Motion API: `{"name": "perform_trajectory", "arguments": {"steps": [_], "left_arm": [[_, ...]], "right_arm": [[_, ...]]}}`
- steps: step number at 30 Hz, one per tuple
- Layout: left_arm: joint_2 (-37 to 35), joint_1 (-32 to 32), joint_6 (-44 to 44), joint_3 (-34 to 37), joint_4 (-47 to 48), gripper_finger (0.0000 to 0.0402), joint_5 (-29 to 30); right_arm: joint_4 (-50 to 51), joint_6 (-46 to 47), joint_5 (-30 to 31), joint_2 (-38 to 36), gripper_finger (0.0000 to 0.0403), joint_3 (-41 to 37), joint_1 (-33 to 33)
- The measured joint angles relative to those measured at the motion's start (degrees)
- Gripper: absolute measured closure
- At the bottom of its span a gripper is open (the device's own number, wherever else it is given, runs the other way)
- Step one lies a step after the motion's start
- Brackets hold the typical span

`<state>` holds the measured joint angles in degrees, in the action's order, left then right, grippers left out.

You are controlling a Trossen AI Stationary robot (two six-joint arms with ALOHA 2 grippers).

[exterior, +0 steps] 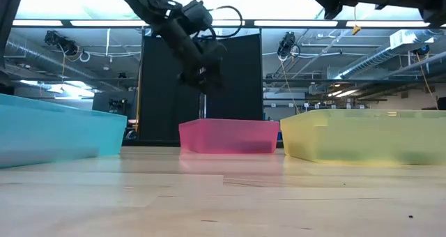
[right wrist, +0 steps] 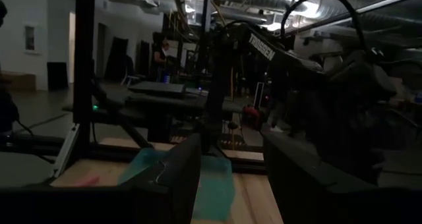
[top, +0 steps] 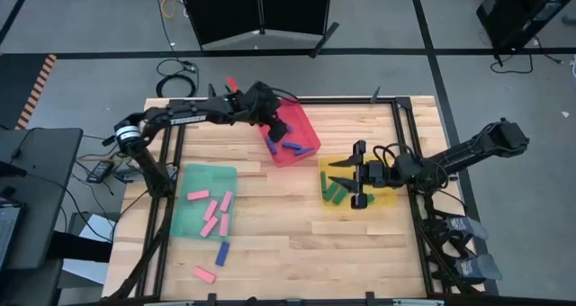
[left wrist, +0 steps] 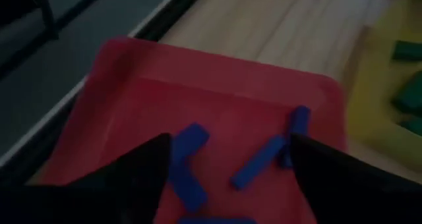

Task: Sort blocks
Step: Put the blue block into the red bin, then adjust the pink block

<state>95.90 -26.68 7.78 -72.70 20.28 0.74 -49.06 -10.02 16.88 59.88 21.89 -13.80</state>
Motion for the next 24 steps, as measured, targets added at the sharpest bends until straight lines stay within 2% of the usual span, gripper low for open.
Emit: {"name": "perform_trajectory", "arguments": {"steps": [2, 4, 7, 11, 15, 17, 21, 24], "left_arm": [[-2.7, 0.9, 0.2, 0.1, 0.6, 0.0070, 0.1], [-6.5, 2.3, 0.2, 0.1, 0.7, 0.0064, 0.9], [-13.6, 5.3, 0.5, 0.1, 2.3, 0.0072, 2.4], [-23.8, 11.1, 3.5, -0.1, 5.8, 0.0095, 8.0], [-31.4, 18.3, 9.1, -0.1, 13.1, 0.0117, 12.9], [-33.9, 22.5, 11.9, -0.1, 18.8, 0.0127, 16.7], [-36.2, 30.3, 19.7, -0.1, 28.3, 0.0145, 25.4], [-36.6, 34.8, 23.1, -0.1, 29.9, 0.0153, 27.8]], "right_arm": [[0.0, 0.0, 0.0, 0.0, 0.0227, 0.0, -0.2], [0.1, 0.2, 0.0, 0.0, 0.0227, 0.0, -0.4], [0.3, 2.3, 0.8, 0.0, 0.0227, 0.0, -0.4], [6.2, 4.5, 1.8, 2.3, 0.0227, 3.4, -0.4], [12.2, 5.6, 0.9, 10.4, 0.0227, 11.1, -0.8], [13.2, 5.4, -1.9, 15.8, 0.0226, 15.6, -1.3], [16.4, 4.9, -9.4, 26.9, 0.0219, 26.5, -2.4], [23.7, 4.1, -11.6, 35.1, 0.0208, 36.3, -3.6]]}}
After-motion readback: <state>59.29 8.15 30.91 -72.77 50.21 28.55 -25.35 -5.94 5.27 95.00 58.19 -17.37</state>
